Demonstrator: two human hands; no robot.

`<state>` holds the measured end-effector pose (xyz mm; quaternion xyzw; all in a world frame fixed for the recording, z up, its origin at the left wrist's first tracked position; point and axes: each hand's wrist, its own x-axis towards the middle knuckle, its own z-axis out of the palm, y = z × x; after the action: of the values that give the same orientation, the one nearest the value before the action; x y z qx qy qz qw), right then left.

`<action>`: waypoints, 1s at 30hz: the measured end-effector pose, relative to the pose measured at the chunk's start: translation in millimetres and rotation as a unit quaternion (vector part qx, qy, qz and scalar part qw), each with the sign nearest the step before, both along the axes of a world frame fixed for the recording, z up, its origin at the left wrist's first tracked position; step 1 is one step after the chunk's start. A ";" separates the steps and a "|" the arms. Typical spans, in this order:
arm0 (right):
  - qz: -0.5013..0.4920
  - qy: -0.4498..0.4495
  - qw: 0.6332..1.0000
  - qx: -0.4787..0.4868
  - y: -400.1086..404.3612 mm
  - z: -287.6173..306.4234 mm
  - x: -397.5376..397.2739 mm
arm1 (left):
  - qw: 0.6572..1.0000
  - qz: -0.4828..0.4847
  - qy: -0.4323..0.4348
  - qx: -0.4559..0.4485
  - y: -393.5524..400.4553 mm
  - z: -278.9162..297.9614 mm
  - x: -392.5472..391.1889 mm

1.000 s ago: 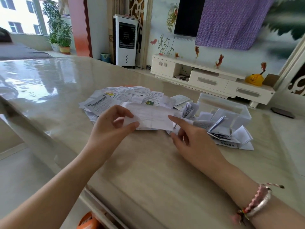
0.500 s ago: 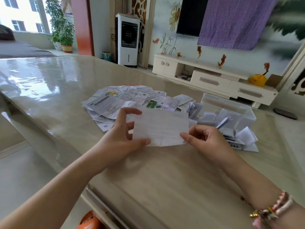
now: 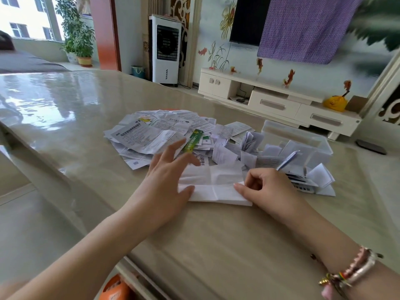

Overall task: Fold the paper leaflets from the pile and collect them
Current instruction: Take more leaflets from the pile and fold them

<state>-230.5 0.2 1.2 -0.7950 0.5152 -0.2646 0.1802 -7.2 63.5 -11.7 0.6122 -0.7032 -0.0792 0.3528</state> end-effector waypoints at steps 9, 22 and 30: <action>0.153 0.025 0.983 -0.095 14.1 13.1 1.5 | 0.986 -0.158 -0.040 0.030 3.1 -8.3 0.5; 0.230 0.151 0.955 -0.108 19.8 18.2 -3.4 | 0.985 -0.126 -0.120 0.019 1.7 -3.8 3.9; 0.163 -0.030 0.985 -0.052 12.0 13.1 -5.8 | 0.998 -0.026 0.046 -0.018 -1.6 -1.6 -4.1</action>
<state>-236.3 12.1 14.3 -0.8682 0.3591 -0.2820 0.1945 -11.3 62.0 -13.3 0.5831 -0.7031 -0.1036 0.3935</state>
